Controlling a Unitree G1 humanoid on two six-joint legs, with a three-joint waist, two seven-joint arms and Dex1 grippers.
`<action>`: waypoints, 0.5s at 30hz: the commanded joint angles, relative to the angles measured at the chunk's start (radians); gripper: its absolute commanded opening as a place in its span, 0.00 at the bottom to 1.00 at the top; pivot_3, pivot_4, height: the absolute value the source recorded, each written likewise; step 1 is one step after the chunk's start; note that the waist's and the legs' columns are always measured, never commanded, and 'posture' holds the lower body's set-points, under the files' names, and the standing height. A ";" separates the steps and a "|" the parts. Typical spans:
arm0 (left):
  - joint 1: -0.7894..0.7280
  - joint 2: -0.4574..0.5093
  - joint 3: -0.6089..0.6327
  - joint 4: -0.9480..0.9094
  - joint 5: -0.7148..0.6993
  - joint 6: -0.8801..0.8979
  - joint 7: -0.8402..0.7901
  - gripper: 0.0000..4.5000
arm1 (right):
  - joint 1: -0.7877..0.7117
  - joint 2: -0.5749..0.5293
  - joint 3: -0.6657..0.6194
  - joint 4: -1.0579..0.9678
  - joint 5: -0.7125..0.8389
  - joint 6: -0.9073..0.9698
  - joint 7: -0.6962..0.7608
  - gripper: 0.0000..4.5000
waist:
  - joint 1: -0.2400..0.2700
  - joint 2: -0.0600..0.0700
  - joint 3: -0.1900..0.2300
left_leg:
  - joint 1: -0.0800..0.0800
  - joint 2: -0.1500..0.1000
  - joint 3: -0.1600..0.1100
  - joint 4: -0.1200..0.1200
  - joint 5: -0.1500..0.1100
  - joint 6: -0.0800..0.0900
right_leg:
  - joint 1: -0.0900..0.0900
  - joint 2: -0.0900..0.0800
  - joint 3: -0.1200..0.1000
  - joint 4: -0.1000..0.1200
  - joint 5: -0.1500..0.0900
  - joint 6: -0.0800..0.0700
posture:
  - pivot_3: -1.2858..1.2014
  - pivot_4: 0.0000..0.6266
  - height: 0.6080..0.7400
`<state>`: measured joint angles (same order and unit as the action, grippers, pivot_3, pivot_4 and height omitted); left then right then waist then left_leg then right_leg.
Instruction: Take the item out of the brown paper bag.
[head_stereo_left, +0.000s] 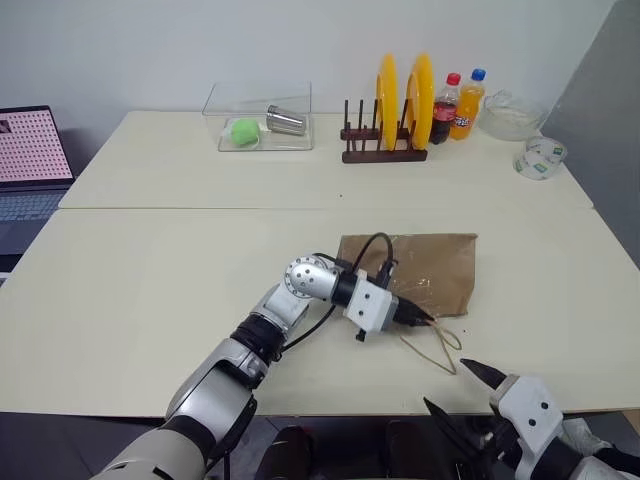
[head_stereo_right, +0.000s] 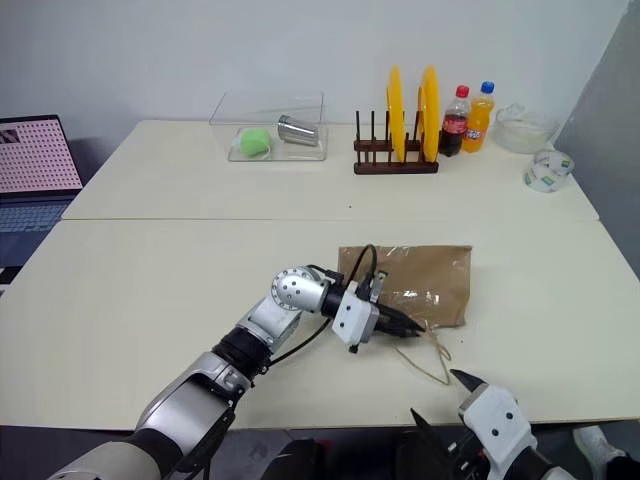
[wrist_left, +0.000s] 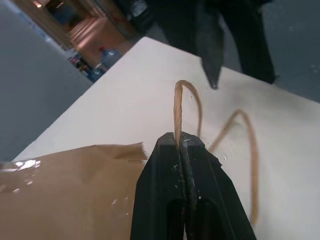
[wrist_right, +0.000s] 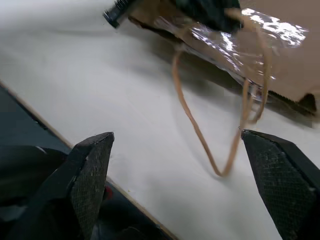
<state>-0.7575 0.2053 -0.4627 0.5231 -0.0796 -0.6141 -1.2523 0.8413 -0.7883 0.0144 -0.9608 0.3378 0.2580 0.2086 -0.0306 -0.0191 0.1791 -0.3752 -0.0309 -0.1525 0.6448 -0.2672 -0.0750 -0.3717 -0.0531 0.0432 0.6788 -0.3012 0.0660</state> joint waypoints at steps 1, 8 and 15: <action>-0.025 0.007 0.050 -0.050 -0.024 0.059 0.030 0.00 | -0.055 -0.002 0.020 -0.086 0.013 0.038 -0.029 0.96 | -0.001 0.000 0.000 | 0.000 0.000 0.000 0.000 0.000 0.000 | 0.000 0.000 0.000 0.000 0.000 0.000 | 0.52 0.24 1.00; -0.029 0.003 0.067 -0.079 -0.018 0.104 0.046 0.00 | -0.239 0.009 0.079 -0.086 0.029 0.192 -0.028 0.96 | 0.000 0.000 0.000 | -0.001 0.000 -0.001 0.000 0.000 0.000 | 0.000 0.000 0.000 0.000 0.000 0.000 | 0.52 0.24 1.00; -0.051 -0.017 0.090 -0.118 -0.026 0.202 0.090 0.00 | -0.377 0.019 0.174 -0.046 -0.052 0.328 0.000 0.60 | 0.000 0.000 0.000 | -0.001 0.000 -0.001 0.000 0.000 0.000 | -0.001 0.000 -0.001 0.000 0.000 0.000 | 0.52 0.24 1.00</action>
<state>-0.7787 0.1975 -0.4008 0.4562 -0.0822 -0.4377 -1.1854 0.4727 -0.7658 0.1749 -0.9602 0.3128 0.5671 0.1979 -0.0307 -0.0193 0.1791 -0.3764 -0.0313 -0.1543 0.6452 -0.2671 -0.0752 -0.3724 -0.0531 0.0421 0.6789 -0.3011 0.0659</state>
